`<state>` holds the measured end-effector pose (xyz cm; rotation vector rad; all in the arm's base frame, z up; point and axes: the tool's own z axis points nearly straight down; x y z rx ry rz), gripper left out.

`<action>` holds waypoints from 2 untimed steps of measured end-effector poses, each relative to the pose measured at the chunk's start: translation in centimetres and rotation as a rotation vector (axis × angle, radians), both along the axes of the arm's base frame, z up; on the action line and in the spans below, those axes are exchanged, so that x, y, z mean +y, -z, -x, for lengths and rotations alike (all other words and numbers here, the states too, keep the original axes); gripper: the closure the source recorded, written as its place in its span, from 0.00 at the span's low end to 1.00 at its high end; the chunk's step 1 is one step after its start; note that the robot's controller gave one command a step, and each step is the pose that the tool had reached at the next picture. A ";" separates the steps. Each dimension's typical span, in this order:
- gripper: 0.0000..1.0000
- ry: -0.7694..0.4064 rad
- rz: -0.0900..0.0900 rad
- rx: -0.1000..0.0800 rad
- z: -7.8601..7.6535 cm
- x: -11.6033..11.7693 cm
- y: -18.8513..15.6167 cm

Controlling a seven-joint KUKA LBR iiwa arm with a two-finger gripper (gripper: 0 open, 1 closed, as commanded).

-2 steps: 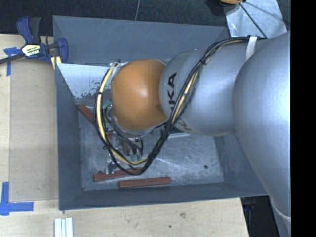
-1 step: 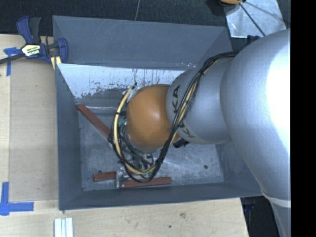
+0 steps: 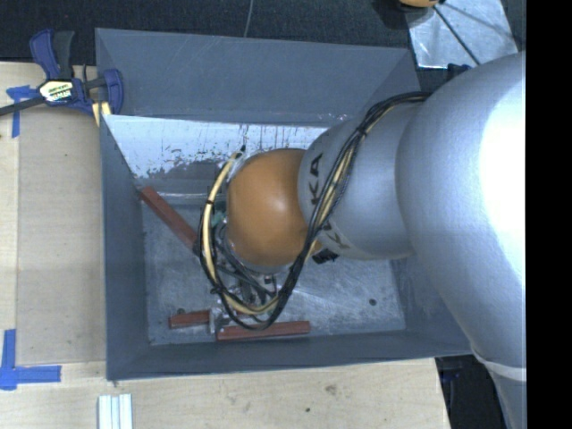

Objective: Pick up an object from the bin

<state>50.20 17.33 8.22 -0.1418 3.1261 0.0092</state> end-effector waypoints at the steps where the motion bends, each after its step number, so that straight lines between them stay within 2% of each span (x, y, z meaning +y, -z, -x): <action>1: 0.00 -0.107 0.006 -0.010 0.3 1.5 0.2; 2: 1.00 -0.008 -0.006 -0.006 0.2 2.4 0.6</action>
Offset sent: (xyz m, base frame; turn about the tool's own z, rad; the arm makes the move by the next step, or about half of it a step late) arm -0.0065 0.0190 -0.0122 -0.0053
